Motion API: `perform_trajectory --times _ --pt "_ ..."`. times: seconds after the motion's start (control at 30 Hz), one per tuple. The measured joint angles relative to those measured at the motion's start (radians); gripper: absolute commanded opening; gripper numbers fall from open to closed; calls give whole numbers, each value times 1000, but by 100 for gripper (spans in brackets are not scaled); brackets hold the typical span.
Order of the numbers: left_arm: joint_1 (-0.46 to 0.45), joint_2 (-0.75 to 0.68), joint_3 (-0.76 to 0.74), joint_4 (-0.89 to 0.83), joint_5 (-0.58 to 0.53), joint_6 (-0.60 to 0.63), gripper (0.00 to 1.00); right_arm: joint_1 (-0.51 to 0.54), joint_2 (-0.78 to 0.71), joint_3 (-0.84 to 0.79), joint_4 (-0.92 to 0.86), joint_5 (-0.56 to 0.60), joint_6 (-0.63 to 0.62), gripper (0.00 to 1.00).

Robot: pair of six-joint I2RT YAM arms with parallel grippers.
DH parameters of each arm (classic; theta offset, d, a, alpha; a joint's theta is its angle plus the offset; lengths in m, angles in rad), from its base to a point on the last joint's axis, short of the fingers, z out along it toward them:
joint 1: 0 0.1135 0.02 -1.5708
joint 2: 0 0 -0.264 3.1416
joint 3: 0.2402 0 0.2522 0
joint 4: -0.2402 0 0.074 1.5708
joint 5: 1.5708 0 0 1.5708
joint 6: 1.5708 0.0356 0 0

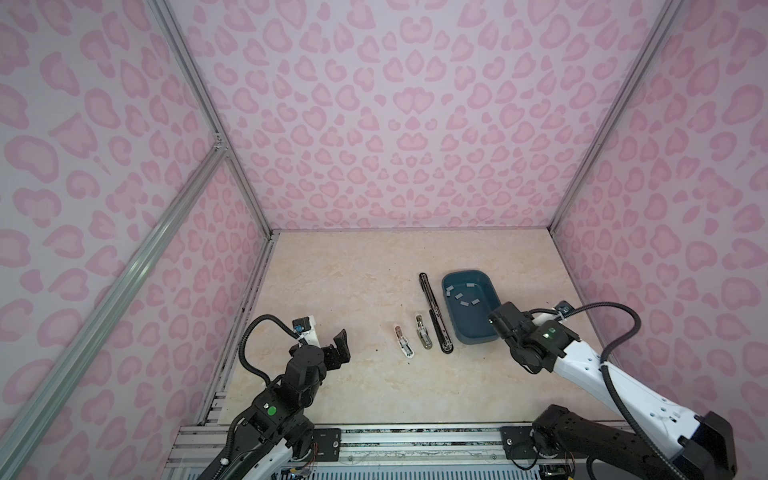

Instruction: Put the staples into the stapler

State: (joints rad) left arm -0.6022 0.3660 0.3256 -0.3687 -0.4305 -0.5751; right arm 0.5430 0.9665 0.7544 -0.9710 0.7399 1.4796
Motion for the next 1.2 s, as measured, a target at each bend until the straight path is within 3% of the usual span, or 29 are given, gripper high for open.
perform_trajectory --times 0.07,0.1,0.23,0.3,0.43,0.57,0.7,0.9,1.2 --pt "0 2 0 -1 2 0 96 -80 -105 -61 -7 -22 13 58" --pt "0 3 0 -1 3 0 96 -113 -153 -84 -14 -34 21 65" --pt "0 3 0 -2 4 0 96 -238 -319 -149 -29 -77 35 78" --pt "0 3 0 -3 4 0 96 -311 -354 -164 -24 -120 35 98" --pt "0 -8 0 -4 6 0 96 -460 -302 -161 -18 -228 3 99" --pt "0 -19 -2 -5 8 -1 96 -610 -55 -65 -53 -341 -63 96" --pt "0 -24 -2 -8 8 -1 96 -650 136 13 -104 -367 -85 95" --pt "0 -24 -2 -19 8 -1 96 -679 50 -121 -122 -401 -61 90" --pt "0 -23 -3 -24 8 -1 96 -831 -77 -241 -55 -479 -52 90"
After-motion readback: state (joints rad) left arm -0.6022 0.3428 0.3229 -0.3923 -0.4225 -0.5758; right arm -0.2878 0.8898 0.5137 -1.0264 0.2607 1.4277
